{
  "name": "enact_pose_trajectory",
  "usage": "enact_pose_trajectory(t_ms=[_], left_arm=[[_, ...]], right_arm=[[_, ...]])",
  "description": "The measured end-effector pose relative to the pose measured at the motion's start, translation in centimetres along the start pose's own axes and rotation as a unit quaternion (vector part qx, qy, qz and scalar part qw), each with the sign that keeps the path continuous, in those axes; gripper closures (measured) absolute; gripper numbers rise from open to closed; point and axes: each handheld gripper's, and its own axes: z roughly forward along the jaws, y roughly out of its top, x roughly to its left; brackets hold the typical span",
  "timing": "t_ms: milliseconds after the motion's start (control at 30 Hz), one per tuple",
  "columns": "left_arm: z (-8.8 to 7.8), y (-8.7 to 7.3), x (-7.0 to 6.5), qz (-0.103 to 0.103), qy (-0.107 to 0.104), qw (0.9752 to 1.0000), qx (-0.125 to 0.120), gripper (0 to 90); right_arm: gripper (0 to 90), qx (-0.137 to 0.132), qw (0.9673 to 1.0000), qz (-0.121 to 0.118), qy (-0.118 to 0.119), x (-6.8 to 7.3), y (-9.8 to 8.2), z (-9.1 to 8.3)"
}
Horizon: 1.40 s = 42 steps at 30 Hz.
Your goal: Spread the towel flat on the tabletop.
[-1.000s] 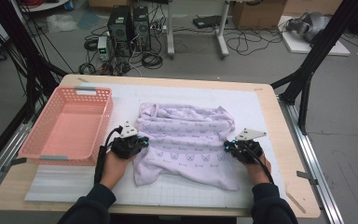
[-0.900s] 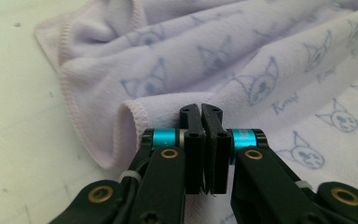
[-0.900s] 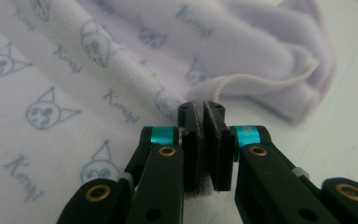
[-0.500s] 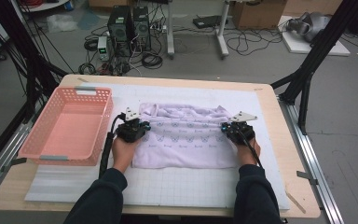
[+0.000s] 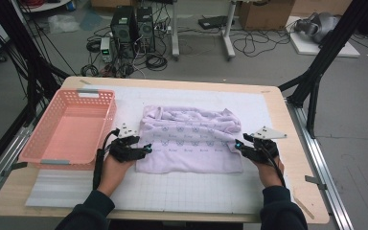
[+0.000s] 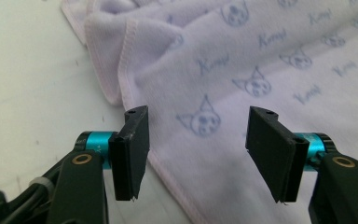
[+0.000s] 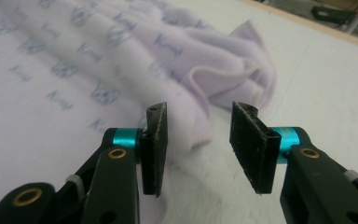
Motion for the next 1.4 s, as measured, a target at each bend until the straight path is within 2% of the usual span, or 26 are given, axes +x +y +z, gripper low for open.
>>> enact_pose_trajectory(t_ms=[100,167,267,533,700,800,867,933,1067,1100,1167,1333,1400], left_arm=[[-0.7,-0.6,0.0,-0.009,-0.008,0.9999,-0.002,40.3],[-1.1,-1.0,-0.1,-0.015,-0.013,0.9998,-0.004,40.3],[-1.6,-1.6,-0.4,-0.013,-0.018,0.9997,0.000,40.6],[-2.5,-2.9,-1.4,-0.009,-0.018,0.9998,0.006,41.6],[-2.6,-3.1,-1.7,-0.001,-0.012,0.9998,0.013,42.5],[-2.5,-3.1,-2.0,0.008,-0.004,0.9998,0.016,43.9],[-2.5,-3.1,-2.0,0.011,0.001,0.9998,0.019,45.3],[-2.5,-3.1,-2.0,0.009,0.004,0.9998,0.018,47.7],[-2.5,-3.1,-1.9,0.010,0.005,0.9997,0.020,50.5],[-2.6,-3.2,-2.0,0.011,0.005,0.9997,0.019,52.5],[-2.7,-3.2,-2.1,0.016,0.002,0.9997,0.020,55.2],[-3.4,-3.6,-2.5,0.022,-0.020,0.9992,0.027,58.7],[-3.3,-3.7,-2.7,0.029,-0.016,0.9992,0.024,58.7]], right_arm=[[56.2,-0.003,0.9999,-0.010,-0.003,0.3,-0.6,-0.9],[56.2,-0.010,0.9999,-0.002,-0.004,0.2,-0.8,-1.5],[56.5,-0.014,0.9998,0.012,0.004,0.2,-1.3,-2.2],[56.6,0.015,0.9994,0.001,0.031,1.9,-2.6,-2.2],[54.5,0.043,0.9981,0.006,0.043,2.7,-3.4,-2.5],[54.2,0.049,0.9985,0.009,0.024,3.0,-3.5,-2.7],[54.5,0.045,0.9986,0.019,0.023,2.9,-3.5,-2.8],[55.2,0.049,0.9984,0.017,0.023,2.9,-3.6,-2.8],[56.0,0.075,0.9967,0.009,0.030,3.0,-3.8,-2.2],[56.1,0.079,0.9964,0.004,0.029,3.1,-3.9,-1.9],[56.0,0.080,0.9964,0.011,0.027,3.1,-3.8,-2.0],[56.3,0.084,0.9960,0.012,0.028,3.1,-4.0,-2.4],[56.9,0.083,0.9957,0.019,0.034,3.0,-4.1,-2.5]])
